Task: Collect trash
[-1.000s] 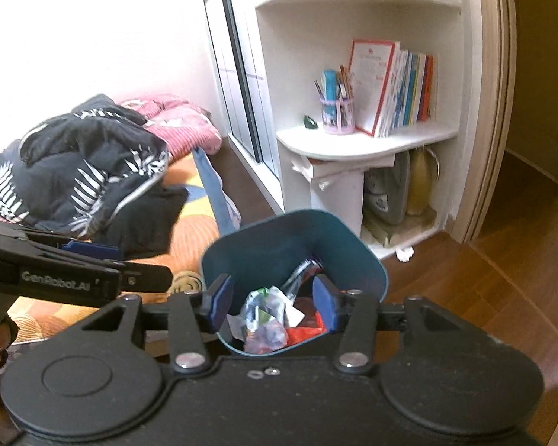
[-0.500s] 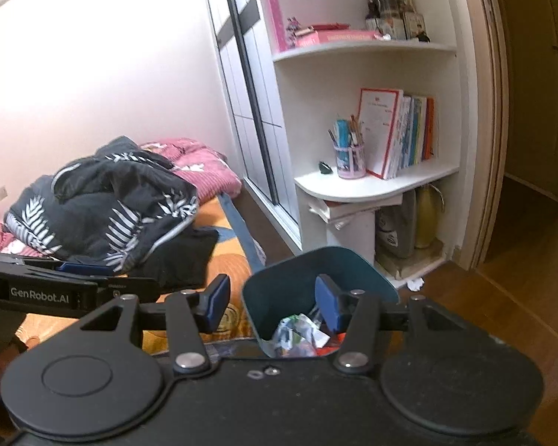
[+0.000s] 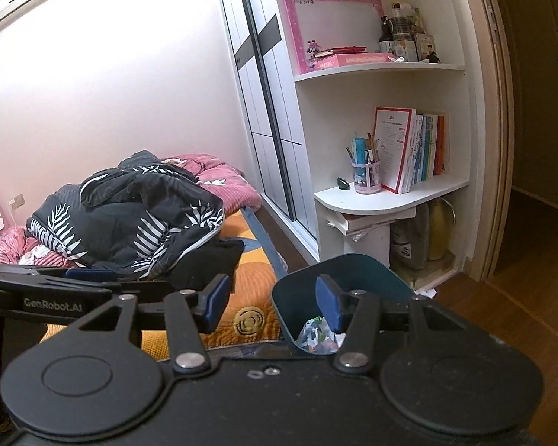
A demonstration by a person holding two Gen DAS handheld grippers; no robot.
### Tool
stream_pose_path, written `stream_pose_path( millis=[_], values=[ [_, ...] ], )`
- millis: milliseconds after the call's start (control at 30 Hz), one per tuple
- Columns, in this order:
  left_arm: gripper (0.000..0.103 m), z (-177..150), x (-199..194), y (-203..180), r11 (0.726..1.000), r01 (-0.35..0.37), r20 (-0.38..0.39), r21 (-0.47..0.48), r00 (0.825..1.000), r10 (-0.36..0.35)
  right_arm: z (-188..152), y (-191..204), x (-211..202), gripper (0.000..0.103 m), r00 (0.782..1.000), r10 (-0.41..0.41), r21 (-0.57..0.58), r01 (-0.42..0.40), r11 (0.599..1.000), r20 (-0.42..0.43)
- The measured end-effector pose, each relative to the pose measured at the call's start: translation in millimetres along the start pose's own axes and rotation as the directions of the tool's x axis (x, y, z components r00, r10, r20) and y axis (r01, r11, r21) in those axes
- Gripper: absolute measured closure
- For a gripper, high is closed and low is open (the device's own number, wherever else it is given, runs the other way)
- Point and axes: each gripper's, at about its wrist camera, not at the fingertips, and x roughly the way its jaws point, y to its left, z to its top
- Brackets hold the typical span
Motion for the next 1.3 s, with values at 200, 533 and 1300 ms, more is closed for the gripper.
stream_pose_path(
  millis=[200, 533, 1300],
  values=[
    [0.000, -3, -10, -2, 1.000, 0.006, 0.020, -0.002, 1.000, -0.006, -4, -2, -6, 0.051, 1.000, -0.005, 0.018, 0.004, 1.000, 0.007],
    [0.000, -4, -17, -7, 1.000, 0.011, 0.033, 0.007, 0.999, -0.012, -4, -4, -13, 0.050, 1.000, -0.009, 0.036, 0.008, 0.999, 0.026],
    [0.000, -8, -25, 0, 0.998, -0.010, 0.042, -0.055, 0.999, 0.013, -2, 3, -16, 0.050, 1.000, 0.011, -0.005, -0.011, 1.000, 0.018]
  ],
)
